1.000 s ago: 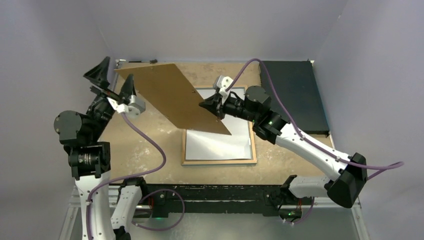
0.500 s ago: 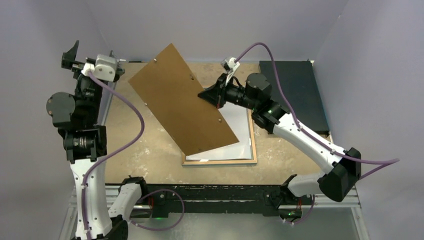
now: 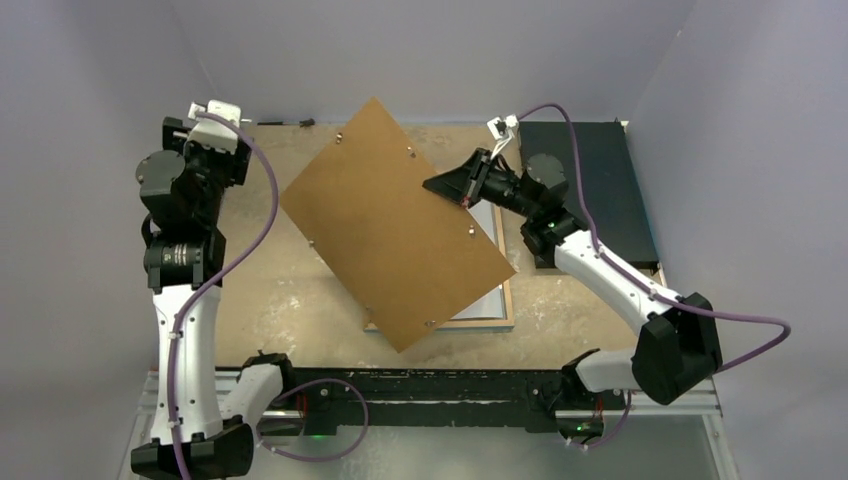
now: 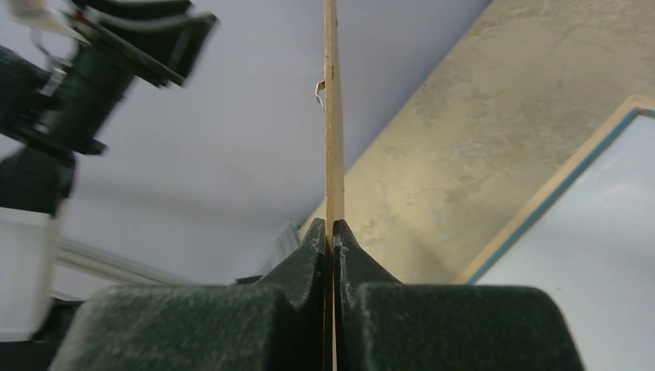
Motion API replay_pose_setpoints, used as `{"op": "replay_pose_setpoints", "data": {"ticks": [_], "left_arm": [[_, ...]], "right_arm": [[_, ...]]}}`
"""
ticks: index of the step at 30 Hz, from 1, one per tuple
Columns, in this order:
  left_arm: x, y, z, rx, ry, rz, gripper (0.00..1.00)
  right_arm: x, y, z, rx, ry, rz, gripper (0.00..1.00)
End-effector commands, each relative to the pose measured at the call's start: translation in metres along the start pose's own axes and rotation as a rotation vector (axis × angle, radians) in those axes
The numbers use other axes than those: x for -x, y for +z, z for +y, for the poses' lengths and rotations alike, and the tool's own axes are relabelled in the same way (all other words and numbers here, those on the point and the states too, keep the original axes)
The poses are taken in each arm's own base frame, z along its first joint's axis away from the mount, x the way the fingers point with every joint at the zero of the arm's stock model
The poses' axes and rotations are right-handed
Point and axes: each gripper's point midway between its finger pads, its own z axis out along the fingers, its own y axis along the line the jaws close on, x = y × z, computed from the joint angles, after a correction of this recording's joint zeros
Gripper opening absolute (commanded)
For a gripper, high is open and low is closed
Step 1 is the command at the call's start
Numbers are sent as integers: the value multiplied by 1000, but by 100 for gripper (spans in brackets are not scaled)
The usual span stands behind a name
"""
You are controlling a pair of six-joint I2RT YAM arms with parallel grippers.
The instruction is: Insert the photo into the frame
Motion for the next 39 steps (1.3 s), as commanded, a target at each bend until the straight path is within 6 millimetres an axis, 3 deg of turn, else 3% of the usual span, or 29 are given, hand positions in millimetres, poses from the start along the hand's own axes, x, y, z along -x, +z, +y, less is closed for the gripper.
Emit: {"op": "replay_pose_setpoints", "data": {"ticks": [1, 3, 6, 8, 12, 14, 18, 23, 28, 34, 39], "left_arm": [[-49, 0, -29, -83, -83, 158, 62], [-61, 1, -31, -80, -86, 189, 56], [-72, 4, 0, 84, -65, 208, 44], [-84, 6, -1, 58, -69, 252, 42], [-118, 5, -29, -24, -140, 357, 42], [-135, 4, -54, -115, -191, 400, 42], [-148, 6, -95, -267, -335, 438, 42], [-113, -1, -130, -466, -499, 354, 42], [-60, -36, -157, -691, -640, 183, 51], [-18, -63, -166, -885, -633, 63, 66], [12, -69, -159, -895, -680, -16, 78]], "right_arm": [[54, -15, 60, 182, 73, -182, 0], [67, -21, 58, 157, 112, -240, 0], [91, -39, 59, 114, 111, -403, 0], [101, -46, 60, 92, 121, -452, 0], [106, -49, 58, 102, 219, -491, 0], [106, -53, 58, 138, 282, -521, 0], [111, -59, 64, 198, 329, -565, 0], [118, -67, 61, 196, 364, -628, 0], [131, -71, 70, 197, 343, -669, 0], [135, -70, 73, 212, 316, -678, 0], [134, -73, 79, 245, 326, -674, 0]]}}
